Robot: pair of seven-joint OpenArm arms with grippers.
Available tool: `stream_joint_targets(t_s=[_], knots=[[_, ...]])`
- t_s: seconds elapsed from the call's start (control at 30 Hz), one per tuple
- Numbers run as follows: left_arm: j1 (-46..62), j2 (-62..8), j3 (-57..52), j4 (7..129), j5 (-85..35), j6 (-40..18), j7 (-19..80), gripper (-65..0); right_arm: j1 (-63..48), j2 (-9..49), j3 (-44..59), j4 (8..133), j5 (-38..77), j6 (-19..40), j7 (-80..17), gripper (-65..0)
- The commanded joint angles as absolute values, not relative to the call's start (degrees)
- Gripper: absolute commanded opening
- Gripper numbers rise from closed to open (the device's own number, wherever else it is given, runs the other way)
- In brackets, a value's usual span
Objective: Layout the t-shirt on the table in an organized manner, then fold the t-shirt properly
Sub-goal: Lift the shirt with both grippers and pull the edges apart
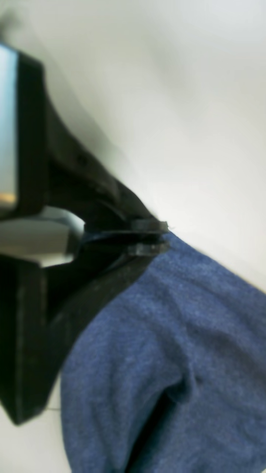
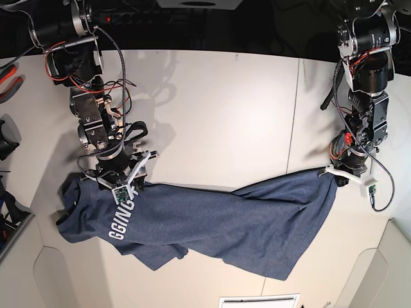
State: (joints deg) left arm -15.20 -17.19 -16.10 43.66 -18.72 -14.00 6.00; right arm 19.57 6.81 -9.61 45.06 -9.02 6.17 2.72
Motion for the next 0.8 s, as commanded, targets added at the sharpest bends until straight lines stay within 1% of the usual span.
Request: stream_joint_targets(t_s=[0.0, 0.17, 0.27, 0.37, 0.47, 0.63, 0.77], knots=[[-15.44, -17.96, -16.21, 44.29, -18.61, -14.72, 6.22, -65.0, 20.12, 6.98, -9.50, 45.84, -9.26, 6.15, 2.11, -39.6], [-13.28, -17.98, -16.21, 44.31, -18.63, -17.63, 6.20, -65.0, 18.61, 6.98, -9.50, 46.19, -9.26, 6.15, 2.11, -39.6], [-11.84, -17.96, -16.21, 45.30, -18.65, -22.26, 6.17, -65.0, 17.17, 7.49, -9.50, 47.00, -9.26, 6.22, 2.11, -39.9], [-9.63, -17.96, -16.21, 49.21, -18.68, -27.73, 6.20, -65.0, 14.61, 8.69, -9.50, 50.13, -9.23, 6.20, 2.04, -43.5], [-6.70, -17.93, -16.97, 55.88, -19.62, -30.22, 6.24, -65.0, 11.09, 10.20, -9.50, 56.07, -9.21, 6.15, 1.65, -43.6], [-1.96, -17.93, -20.38, 67.96, -23.14, -32.49, 8.16, -65.0, 4.64, 12.62, -9.50, 68.79, -9.23, 6.15, -0.08, -43.6], [-0.05, -17.93, -22.11, 74.59, -24.64, -33.80, 10.13, -65.0, 1.37, 13.19, -9.45, 77.14, -9.21, 6.17, -0.10, -43.6]])
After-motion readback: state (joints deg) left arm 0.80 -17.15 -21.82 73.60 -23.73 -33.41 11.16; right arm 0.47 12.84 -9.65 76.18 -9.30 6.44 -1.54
